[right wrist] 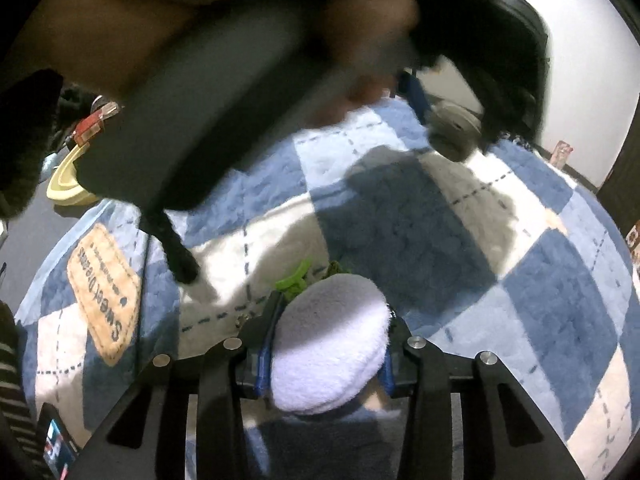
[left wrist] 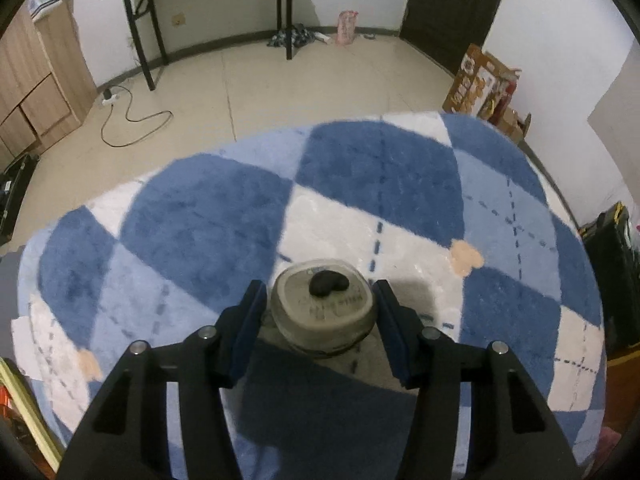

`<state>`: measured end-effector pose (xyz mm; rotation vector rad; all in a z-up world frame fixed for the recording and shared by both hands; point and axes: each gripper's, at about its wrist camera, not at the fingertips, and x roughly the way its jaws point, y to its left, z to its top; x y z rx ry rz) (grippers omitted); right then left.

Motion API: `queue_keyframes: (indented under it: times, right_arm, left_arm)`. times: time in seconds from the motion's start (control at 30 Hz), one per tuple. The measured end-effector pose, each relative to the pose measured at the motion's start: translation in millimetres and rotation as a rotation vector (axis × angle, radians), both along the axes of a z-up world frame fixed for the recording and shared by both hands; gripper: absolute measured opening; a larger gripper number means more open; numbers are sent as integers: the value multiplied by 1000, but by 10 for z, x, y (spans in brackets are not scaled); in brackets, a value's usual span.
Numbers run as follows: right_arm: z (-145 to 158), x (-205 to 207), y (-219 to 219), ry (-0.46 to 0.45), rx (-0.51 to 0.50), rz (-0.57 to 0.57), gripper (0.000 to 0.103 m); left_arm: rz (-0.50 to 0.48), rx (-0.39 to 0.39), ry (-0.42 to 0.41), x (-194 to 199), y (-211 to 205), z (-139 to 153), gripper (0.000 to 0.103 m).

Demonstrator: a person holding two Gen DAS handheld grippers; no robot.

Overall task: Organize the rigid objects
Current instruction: 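Grasp the lavender plush puff with the right tool while the left tool grasps the silver speaker, then carry the plush puff and silver speaker into the yellow tray and open both tools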

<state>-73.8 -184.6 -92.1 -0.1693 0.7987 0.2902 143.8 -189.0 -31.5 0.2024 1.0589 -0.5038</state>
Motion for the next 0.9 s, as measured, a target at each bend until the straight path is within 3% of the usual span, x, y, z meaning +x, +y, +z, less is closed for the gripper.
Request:
queue_keyframes:
  times: [0.23,0.33,0.47,0.67,0.77,0.9]
  right_arm:
    - [341,85,-183,-68,109,-79,38]
    - [554,165,-16,-97,125,-29,38]
    - [686,465,526,-59,152,86,38]
    - [881,772,1743,-19,168,263,38]
    - [974,1006,2164,13,201,310,39]
    - [990,1490,2603,98,216,330,39]
  left_arm:
    - [71,-17,-66,-34,663,409,56]
    - [130,-27,-98,-148,1183,608,56]
    - [276,-41,-125,-420,2149,842,56]
    - [456,22,-116,-762,3564,840,56]
    - [549,29,-98,-1010,4122,780,56]
    - [561,36,-70,-1314,4565,620,56]
